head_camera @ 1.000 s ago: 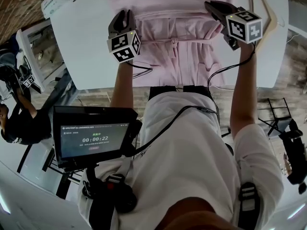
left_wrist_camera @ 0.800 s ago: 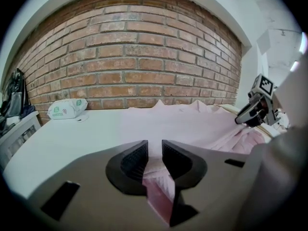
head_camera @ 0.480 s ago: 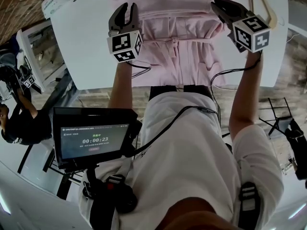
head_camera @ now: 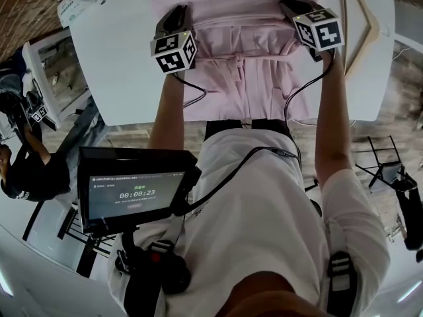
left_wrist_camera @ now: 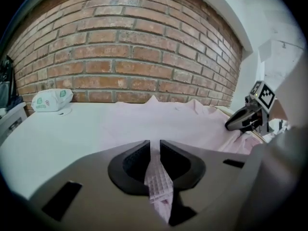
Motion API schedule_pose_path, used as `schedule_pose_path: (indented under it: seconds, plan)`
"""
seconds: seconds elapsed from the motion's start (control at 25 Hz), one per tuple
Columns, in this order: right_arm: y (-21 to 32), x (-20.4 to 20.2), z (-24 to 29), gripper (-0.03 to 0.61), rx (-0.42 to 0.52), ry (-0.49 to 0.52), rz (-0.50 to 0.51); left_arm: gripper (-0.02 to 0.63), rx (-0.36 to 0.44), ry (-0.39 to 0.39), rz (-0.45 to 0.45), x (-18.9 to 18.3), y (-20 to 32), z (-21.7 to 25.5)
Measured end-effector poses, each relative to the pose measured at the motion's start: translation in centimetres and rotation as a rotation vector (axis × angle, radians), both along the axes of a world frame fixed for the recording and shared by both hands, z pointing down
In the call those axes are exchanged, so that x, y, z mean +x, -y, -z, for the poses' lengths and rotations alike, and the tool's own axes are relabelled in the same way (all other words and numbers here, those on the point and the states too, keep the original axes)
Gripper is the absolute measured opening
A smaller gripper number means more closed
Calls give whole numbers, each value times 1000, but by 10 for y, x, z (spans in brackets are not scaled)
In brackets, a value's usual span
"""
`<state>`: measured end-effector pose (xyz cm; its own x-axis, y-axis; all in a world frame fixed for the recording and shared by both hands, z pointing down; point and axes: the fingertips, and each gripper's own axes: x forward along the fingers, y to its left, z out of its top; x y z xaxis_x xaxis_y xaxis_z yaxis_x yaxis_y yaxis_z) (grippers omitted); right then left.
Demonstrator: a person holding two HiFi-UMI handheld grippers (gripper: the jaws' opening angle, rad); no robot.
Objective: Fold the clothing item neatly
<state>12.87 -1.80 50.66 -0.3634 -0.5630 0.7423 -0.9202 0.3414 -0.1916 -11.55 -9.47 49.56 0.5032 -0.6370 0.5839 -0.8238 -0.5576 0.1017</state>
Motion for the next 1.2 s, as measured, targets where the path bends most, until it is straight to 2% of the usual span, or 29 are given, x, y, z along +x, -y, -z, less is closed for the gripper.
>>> schedule_pose_path:
  seconds: [0.12, 0.24, 0.32, 0.44, 0.48, 0.56, 0.64, 0.76, 0.92, 1.0, 1.04, 1.2]
  plan:
    - [-1, 1, 13, 48, 63, 30, -6, 66, 58, -21, 20, -6, 0, 18]
    - [1, -2, 37, 48, 147, 141, -25, 66, 74, -58, 13, -11, -5, 32]
    - [2, -5, 28, 48, 123, 148, -19, 66, 28, -46, 19, -20, -5, 20]
    - [5, -4, -7, 48, 51, 48, 15, 66, -87, 4, 44, -35, 0, -15]
    - [8, -4, -13, 48, 47, 30, 24, 66, -95, 11, 42, -35, 4, -19]
    - [12, -1, -10, 48, 76, 36, 26, 66, -47, 4, 36, -32, 10, -9]
    - [7, 0, 12, 48, 142, 93, 17, 66, 29, -18, 30, -33, 6, 14]
    - [-28, -6, 67, 48, 259, 182, 15, 66, 118, -63, -33, -45, -27, 59]
    - [-94, -22, 113, 46, 357, 129, 6, 66, 158, -112, -145, -74, -80, 98]
    - [-126, -32, 116, 3, 373, 119, -36, 50, 151, -134, -172, -96, -100, 105]
    - [-142, -36, 114, 3, 373, 121, -63, 5, 146, -141, -186, -106, -108, 106]
    - [-182, -32, 93, 3, 346, 120, -143, 2, 134, -104, -245, -123, -123, 93]
